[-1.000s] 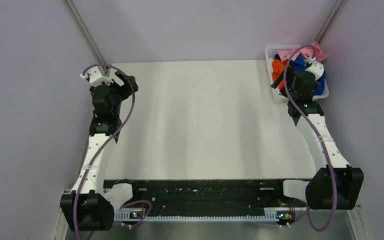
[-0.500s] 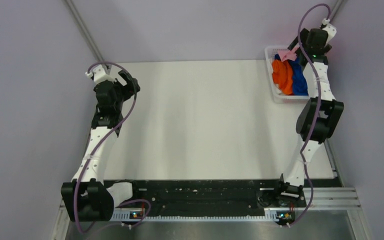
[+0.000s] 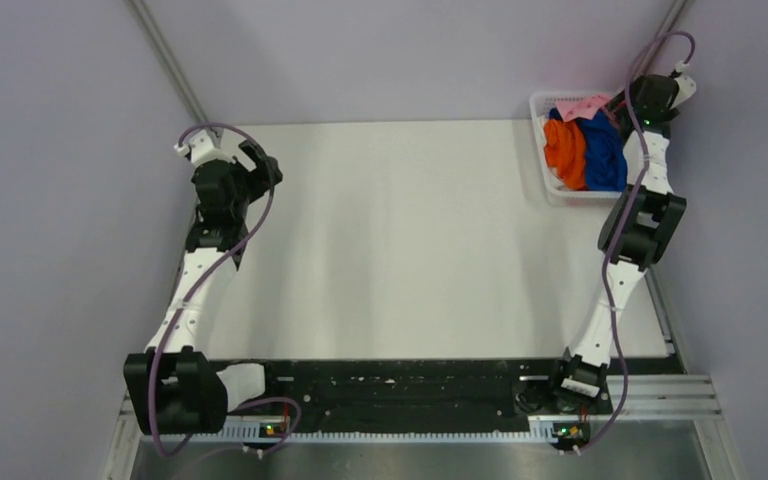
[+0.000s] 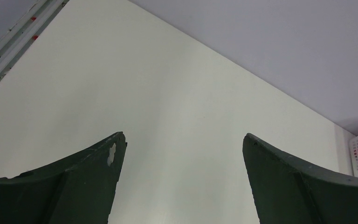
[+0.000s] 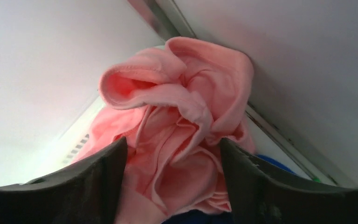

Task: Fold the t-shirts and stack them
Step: Grab crumpled tshirt from bin with the right arm, then move the tshirt to the center of the board

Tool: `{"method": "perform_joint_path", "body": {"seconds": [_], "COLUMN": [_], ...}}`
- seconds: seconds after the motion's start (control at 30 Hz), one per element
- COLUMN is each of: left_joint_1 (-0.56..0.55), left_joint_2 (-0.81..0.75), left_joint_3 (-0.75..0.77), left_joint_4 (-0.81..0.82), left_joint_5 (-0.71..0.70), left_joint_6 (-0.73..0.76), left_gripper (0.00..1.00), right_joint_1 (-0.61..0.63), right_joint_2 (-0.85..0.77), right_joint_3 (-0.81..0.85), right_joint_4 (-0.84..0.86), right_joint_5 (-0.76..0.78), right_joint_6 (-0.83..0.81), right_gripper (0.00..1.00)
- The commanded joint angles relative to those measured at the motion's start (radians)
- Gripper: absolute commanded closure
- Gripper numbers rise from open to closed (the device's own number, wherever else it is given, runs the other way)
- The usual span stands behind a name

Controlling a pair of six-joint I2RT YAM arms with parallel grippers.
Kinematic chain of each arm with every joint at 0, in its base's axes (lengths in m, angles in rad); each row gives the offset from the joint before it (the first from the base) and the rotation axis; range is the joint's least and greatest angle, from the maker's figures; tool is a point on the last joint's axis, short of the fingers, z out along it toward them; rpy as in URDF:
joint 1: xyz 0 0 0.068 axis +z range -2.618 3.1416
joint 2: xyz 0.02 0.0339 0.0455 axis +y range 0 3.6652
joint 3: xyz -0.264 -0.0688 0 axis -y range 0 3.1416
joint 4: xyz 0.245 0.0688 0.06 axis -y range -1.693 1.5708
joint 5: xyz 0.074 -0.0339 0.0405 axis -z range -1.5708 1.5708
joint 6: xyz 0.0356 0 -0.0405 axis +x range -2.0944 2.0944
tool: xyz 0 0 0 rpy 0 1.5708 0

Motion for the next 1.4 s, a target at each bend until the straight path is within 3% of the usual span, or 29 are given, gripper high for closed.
{"method": "perform_joint_path", "body": {"seconds": [0.0,0.03,0.13,0.2,0.37,0.63,0.9,1.13,1.23,1.37], "left_joint_1": [0.001,0.0,0.001,0.0,0.0,0.0,0.001,0.0,0.0,0.0], "left_joint_2": [0.028,0.035,0.043,0.047,0.046,0.002,-0.032,-0.071,-0.093,-0.118], "left_joint_3": [0.059,0.062,0.068,0.068,0.071,0.057,0.03,0.002,-0.003,-0.016], "left_joint_4": [0.036,0.034,0.035,0.036,0.04,0.102,0.119,0.106,0.057,-0.056], "left_joint_5": [0.017,0.022,0.044,0.049,0.067,0.124,0.176,0.157,0.106,0.0], "left_joint_6": [-0.019,-0.021,-0.024,-0.026,-0.022,-0.003,0.005,-0.012,-0.023,-0.05], "left_gripper": [0.01,0.01,0.01,0.01,0.01,0.01,0.01,0.01,0.01,0.01], "right_joint_1": [0.001,0.002,0.001,0.002,0.001,0.054,0.36,0.609,0.631,0.63], "right_joint_2": [0.031,0.03,0.022,0.017,0.003,-0.156,-0.399,-0.449,-0.506,-0.651], "right_joint_3": [0.075,0.079,0.092,0.113,0.183,0.246,0.205,0.193,0.074,-0.346], "right_joint_4": [0.15,0.174,0.222,0.263,0.364,0.385,0.327,0.295,0.289,0.277], "right_joint_5": [-0.113,-0.115,-0.097,-0.083,-0.128,-0.486,-0.704,-0.841,-0.883,-0.889], "right_joint_6": [0.086,0.095,0.096,0.096,0.103,0.167,-0.032,-0.133,-0.108,-0.183], "right_gripper": [0.45,0.57,0.78,0.99,1.0,1.0,1.0,1.0,1.0,1.0]}}
